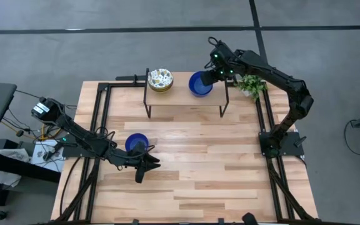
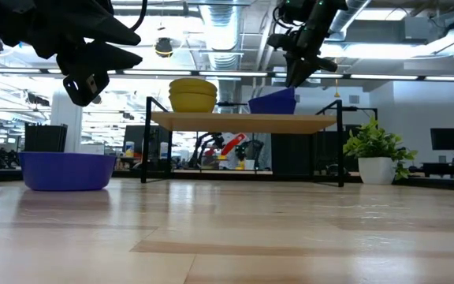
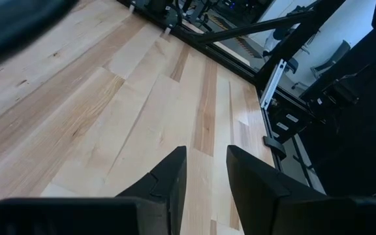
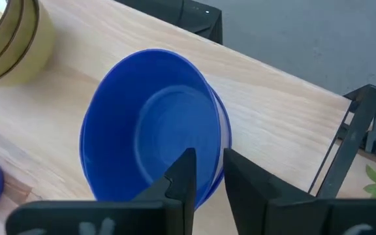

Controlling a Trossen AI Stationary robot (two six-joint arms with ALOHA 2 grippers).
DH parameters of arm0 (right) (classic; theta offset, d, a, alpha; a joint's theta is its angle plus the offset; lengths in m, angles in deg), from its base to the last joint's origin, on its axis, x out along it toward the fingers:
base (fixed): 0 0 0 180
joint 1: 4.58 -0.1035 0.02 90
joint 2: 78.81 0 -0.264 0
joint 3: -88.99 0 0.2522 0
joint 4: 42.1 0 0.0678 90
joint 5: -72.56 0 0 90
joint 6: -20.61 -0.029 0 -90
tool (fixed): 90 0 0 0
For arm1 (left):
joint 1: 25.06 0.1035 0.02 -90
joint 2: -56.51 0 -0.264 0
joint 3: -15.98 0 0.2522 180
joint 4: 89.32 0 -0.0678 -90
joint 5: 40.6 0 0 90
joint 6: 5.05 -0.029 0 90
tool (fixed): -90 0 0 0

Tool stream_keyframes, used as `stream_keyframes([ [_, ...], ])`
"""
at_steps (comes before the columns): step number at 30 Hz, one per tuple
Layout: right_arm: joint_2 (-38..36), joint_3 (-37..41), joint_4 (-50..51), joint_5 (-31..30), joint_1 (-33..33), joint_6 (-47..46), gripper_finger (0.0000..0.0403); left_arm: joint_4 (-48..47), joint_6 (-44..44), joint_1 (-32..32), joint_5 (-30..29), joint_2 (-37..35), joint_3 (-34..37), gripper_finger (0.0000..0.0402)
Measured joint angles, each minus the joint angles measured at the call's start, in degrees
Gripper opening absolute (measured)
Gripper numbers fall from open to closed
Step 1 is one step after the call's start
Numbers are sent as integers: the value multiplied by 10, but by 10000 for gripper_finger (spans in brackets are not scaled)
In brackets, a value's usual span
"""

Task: Pick & Place Mini bowls
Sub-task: Stack the right blue bowl on top of the blue bowl on the shelf, then stack the blue bowl on top of the blue bowl on the shelf

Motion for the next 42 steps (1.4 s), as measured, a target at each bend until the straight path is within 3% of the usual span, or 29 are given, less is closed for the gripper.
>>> stream_keyframes([
  [6, -16, 0, -8, -3, -4, 15, 67, 0, 0, 0, 26, 0, 0, 108],
  [14, -45, 0, -29, -4, -17, 32, 67, 15, 0, 0, 106, 0, 0, 108],
  [23, -82, 0, -66, -3, -60, 47, 67, 21, -1, 7, 111, 0, 0, 108],
  [33, -99, 0, -78, -27, -141, 80, 67, 38, 15, 9, 80, 0, 0, 108],
  [42, -99, 0, -89, -100, -260, 108, 67, 3, -16, 6, 156, -54, -45, 108],
])
